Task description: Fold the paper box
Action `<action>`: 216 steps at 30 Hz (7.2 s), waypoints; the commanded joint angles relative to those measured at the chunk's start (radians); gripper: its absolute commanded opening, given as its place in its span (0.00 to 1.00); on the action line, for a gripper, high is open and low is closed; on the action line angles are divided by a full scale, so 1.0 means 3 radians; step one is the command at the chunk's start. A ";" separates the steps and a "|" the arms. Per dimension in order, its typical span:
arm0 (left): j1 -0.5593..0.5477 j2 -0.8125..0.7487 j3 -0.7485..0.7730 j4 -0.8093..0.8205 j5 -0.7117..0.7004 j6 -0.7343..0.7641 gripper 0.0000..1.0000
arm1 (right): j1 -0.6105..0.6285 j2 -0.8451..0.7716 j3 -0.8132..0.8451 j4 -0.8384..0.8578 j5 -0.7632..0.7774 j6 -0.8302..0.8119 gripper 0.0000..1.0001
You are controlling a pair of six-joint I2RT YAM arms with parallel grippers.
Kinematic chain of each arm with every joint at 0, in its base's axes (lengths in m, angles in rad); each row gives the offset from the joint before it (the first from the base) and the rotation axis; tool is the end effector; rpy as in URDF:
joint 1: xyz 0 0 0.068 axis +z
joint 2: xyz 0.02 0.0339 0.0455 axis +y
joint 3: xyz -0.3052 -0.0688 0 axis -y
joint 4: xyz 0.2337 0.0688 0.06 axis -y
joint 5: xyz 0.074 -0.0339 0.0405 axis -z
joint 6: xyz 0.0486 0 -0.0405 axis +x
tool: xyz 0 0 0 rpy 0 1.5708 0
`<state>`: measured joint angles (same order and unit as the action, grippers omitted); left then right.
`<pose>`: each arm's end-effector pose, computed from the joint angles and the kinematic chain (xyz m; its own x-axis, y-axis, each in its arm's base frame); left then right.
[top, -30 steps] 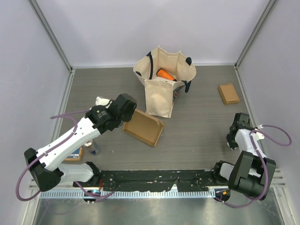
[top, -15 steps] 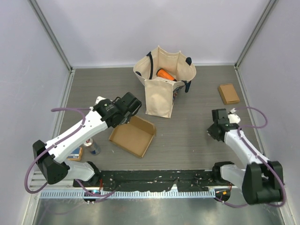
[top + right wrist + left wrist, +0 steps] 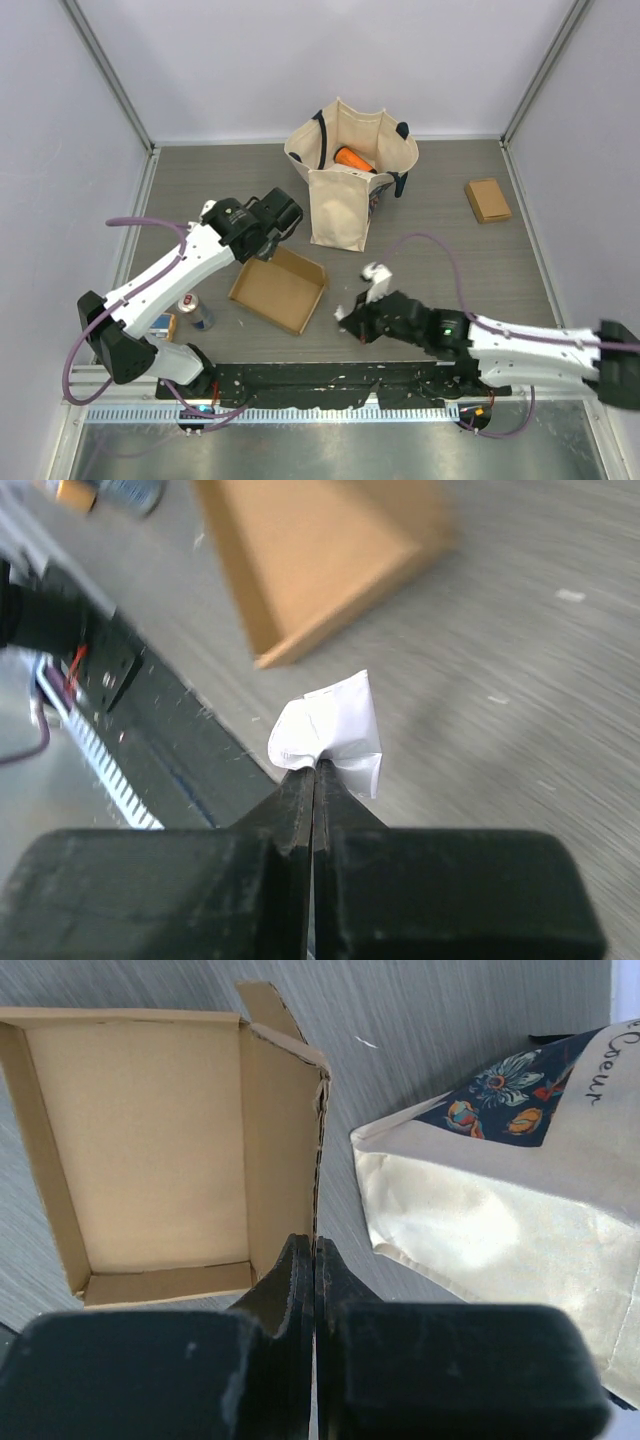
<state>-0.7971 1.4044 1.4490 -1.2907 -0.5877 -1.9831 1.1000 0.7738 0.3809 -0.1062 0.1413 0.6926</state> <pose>0.1847 -0.1505 0.3764 -0.1668 -0.9204 -0.3536 -0.7958 0.3374 -0.5029 0.0731 0.1286 0.2343 -0.6947 0.0288 -0.7187 -0.4972 0.7028 0.5088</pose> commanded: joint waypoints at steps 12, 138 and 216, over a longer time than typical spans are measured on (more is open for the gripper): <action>0.0085 -0.0197 -0.0157 -0.0212 0.0404 -0.2256 0.00 | 0.0695 0.2559 0.1026 0.2429 0.1267 -0.2160 0.53; 0.0070 -0.0806 -0.3393 0.6847 0.0385 0.5757 0.00 | -0.0666 0.1649 0.1491 0.0426 0.2283 -0.0684 0.01; -0.1725 0.0560 -0.4411 0.9457 -0.1181 0.6743 0.00 | -0.0455 0.0968 0.1436 0.0203 0.0087 0.0161 0.45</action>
<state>-1.3071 1.5532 0.1108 1.3449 -0.9096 0.0372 0.9718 0.9695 0.8661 -0.3031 0.3927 0.8028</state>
